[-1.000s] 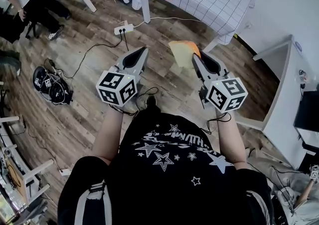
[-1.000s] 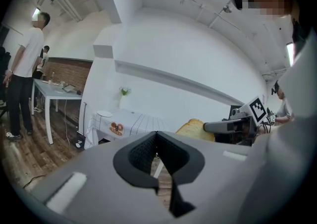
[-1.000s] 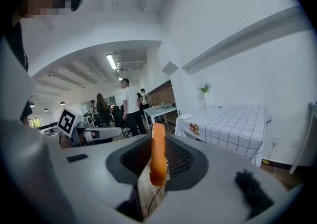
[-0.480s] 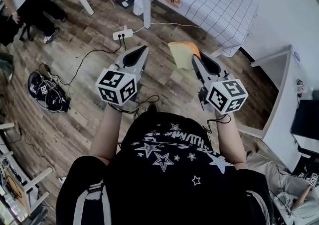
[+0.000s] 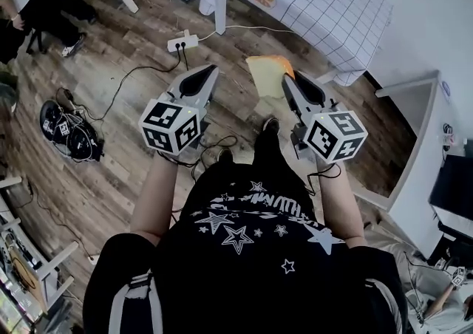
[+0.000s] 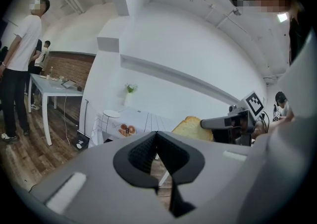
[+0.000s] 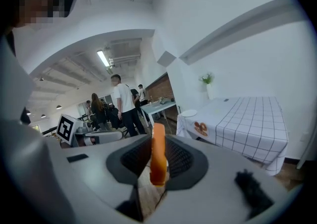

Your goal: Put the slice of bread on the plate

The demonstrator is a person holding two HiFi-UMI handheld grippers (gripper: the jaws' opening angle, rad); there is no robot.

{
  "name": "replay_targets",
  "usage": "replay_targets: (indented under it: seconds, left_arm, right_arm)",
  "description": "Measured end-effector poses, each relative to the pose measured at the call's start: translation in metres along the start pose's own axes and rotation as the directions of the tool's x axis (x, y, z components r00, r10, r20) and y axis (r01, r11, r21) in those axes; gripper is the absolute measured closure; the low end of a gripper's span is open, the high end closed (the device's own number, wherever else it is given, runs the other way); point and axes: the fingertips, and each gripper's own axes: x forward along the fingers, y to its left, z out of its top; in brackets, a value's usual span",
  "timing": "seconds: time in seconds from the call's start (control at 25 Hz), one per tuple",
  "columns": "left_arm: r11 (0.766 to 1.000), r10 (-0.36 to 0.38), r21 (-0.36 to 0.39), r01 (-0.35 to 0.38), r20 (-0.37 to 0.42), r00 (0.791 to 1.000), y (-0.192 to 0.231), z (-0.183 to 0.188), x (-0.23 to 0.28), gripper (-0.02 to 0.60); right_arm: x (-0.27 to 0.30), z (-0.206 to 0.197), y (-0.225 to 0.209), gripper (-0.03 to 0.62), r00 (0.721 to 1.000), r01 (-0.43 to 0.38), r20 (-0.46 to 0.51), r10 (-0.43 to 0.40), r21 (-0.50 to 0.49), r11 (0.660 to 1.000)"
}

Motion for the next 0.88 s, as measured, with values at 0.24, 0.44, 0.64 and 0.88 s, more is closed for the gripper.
replay_targets:
  seconds: [0.24,0.44,0.64,0.88]
  left_arm:
    - [0.998,0.062,0.012,-0.062,0.002,0.998,0.009,0.01,0.025,0.574]
    - [0.994,0.111,0.002,-0.111,-0.001,0.994,0.018,0.025,0.067,0.574]
    - [0.991,0.132,0.017,-0.132,0.0,0.991,0.019,0.04,0.114,0.574]
    - [0.989,0.145,0.029,-0.144,-0.022,0.989,0.009,0.045,0.154,0.574]
  right_arm:
    - [0.029,0.024,-0.029,0.505,0.997,-0.079,0.024,0.079,-0.012,0.997]
    - [0.053,0.049,-0.078,0.505,0.993,-0.112,0.03,0.113,-0.028,0.993]
    - [0.068,0.071,-0.129,0.505,0.991,-0.126,0.04,0.127,-0.021,0.992]
    - [0.074,0.086,-0.181,0.505,0.992,-0.119,0.047,0.119,-0.014,0.993]
